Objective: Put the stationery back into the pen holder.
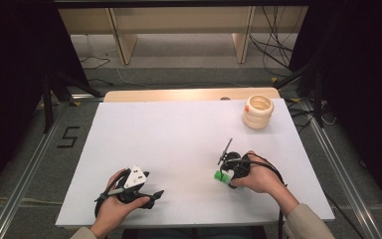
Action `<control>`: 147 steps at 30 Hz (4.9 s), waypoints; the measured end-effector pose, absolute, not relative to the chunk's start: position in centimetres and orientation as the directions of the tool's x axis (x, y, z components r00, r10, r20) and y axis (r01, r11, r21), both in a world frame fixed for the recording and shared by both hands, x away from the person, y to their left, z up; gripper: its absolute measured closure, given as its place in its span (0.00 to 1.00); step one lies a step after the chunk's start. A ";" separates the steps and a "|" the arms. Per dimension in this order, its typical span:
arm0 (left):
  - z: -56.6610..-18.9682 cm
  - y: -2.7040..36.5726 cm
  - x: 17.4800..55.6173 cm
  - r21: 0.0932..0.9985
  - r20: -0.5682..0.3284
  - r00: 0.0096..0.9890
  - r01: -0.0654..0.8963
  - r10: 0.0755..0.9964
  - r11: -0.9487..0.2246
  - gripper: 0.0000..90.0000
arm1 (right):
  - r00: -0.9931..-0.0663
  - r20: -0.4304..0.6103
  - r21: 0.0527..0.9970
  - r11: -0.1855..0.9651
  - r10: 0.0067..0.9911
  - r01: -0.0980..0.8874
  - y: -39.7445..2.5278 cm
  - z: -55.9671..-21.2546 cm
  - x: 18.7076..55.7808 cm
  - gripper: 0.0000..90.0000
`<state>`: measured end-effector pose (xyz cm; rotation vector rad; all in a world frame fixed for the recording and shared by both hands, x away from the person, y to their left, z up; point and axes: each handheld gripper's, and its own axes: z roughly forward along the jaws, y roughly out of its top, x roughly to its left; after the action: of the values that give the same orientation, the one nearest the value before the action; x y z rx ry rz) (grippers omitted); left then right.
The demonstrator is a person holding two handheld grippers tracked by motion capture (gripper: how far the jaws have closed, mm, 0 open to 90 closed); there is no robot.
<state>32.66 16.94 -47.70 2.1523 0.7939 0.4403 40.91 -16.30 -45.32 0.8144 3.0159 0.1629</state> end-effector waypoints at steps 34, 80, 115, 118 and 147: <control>-47.7 17.0 32.6 0.776 0.050 0.740 0.394 0.670 -0.493 0.22 | -0.749 0.024 0.402 0.679 0.662 0.614 -19.3 -44.2 40.5 0.74; -47.6 17.1 32.6 0.778 0.054 0.735 0.394 0.676 -0.490 0.22 | -0.523 0.100 0.691 0.319 0.847 0.649 -24.6 -42.8 40.8 0.74; -47.6 17.1 32.7 0.779 0.053 0.733 0.395 0.678 -0.488 0.22 | -0.417 0.127 0.761 0.181 0.900 0.623 -26.7 -42.0 41.7 0.74; -47.6 17.1 32.7 0.779 0.053 0.733 0.395 0.679 -0.488 0.22 | -0.409 0.127 0.766 0.172 0.904 0.619 -26.8 -41.9 41.8 0.74; -47.7 17.1 32.7 0.777 0.048 0.731 0.401 0.680 -0.485 0.22 | -0.355 0.129 0.798 0.116 0.926 0.592 -27.7 -41.3 43.4 0.74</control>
<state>32.75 17.07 -47.71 2.1394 0.8132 0.4510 43.43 -27.66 -41.34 1.4725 1.9978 1.1224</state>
